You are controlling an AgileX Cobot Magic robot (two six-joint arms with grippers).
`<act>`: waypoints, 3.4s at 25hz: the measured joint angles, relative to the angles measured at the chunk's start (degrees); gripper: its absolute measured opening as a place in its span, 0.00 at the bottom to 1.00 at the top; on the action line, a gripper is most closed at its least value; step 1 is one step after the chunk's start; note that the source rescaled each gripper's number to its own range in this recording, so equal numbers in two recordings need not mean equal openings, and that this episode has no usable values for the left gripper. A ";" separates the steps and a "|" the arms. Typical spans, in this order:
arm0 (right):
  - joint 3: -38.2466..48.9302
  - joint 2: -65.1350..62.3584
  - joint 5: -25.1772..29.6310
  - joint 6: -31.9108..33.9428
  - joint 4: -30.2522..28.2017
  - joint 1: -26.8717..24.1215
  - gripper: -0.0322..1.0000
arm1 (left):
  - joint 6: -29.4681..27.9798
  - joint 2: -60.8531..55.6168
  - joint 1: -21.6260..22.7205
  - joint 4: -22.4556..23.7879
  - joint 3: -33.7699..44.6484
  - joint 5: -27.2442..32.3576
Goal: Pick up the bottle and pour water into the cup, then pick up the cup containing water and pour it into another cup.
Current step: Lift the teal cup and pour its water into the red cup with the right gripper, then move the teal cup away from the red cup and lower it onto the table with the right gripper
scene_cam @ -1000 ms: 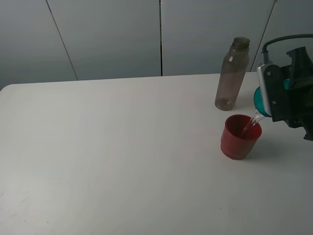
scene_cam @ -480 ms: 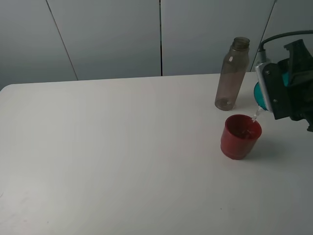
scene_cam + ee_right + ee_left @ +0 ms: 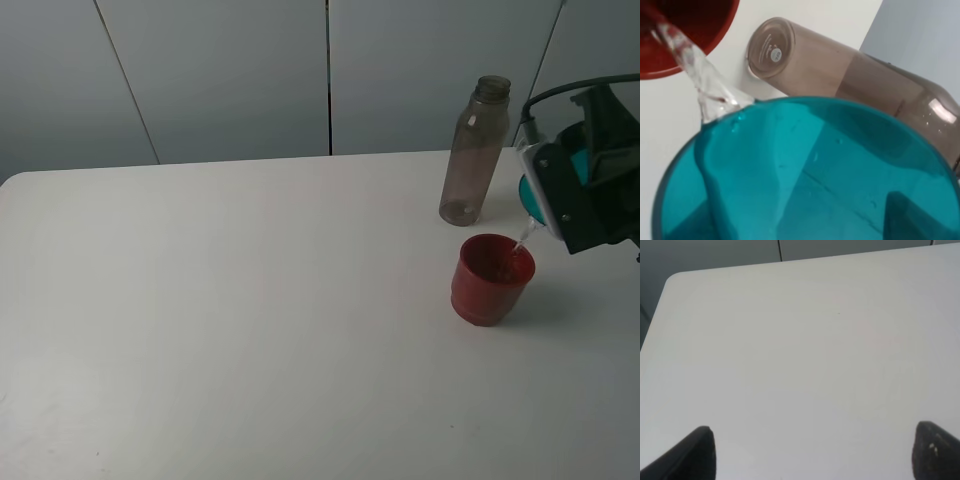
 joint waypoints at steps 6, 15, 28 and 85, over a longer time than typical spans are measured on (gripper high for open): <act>0.00 0.00 -1.24 0.12 -1.67 0.00 0.08 | 0.00 0.00 0.00 0.00 0.00 0.00; 0.00 0.00 -2.26 3.21 -1.25 0.00 0.08 | 0.00 0.00 0.00 0.00 0.00 0.00; -4.38 0.00 -11.45 20.29 24.22 4.26 0.08 | 0.00 0.00 0.00 0.00 0.00 0.00; -18.90 51.81 -44.84 34.82 70.75 22.28 0.08 | 0.00 0.00 0.00 0.00 0.00 0.00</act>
